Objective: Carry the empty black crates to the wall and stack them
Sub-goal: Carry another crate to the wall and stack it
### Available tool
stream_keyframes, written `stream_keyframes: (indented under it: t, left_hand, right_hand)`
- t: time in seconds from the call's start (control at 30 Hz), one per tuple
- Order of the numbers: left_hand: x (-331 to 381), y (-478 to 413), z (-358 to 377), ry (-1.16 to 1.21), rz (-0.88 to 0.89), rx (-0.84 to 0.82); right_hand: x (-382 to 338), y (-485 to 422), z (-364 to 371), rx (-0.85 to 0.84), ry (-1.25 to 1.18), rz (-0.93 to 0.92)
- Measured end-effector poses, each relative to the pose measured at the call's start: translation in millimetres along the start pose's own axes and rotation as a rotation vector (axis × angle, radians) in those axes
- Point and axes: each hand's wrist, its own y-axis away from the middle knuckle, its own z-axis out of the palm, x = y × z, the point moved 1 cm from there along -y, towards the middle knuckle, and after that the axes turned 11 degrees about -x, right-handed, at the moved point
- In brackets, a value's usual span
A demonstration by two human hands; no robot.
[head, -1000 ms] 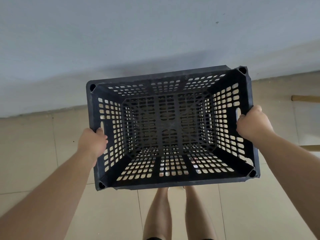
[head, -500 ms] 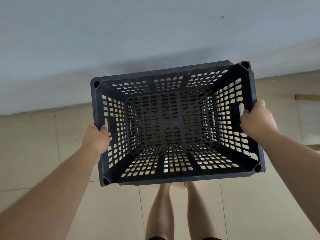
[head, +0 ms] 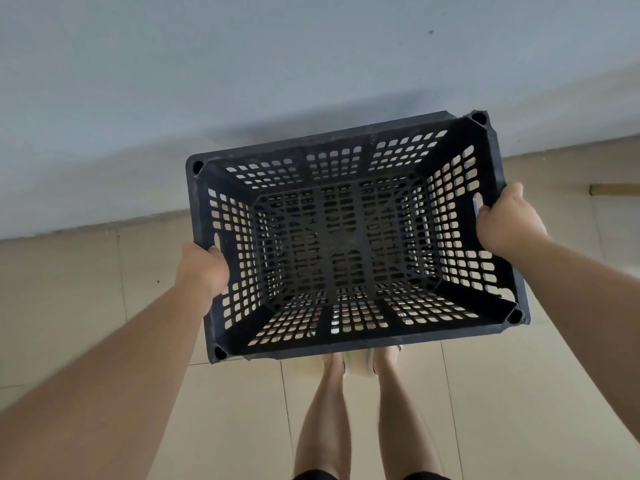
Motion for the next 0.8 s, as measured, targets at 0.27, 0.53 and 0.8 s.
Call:
stream_keyframes:
  t: [0.27, 0.53, 0.8]
  left_hand:
    - [32.0, 84.9, 14.3, -0.609, 0.256, 0.097]
    - [86.2, 213.8, 11.5, -0.702, 0.523, -0.057]
    - [135.1, 330.1, 17.6, -0.87, 0.806, -0.168]
  right_hand:
    - [-20.9, 56.9, -14.6, -0.036, 0.162, -0.03]
    - [-27.9, 152.1, -52.6, -0.104, 0.151, -0.138]
    - [-2.4, 240.7, -106.8, 0.044, 0.117, -0.096]
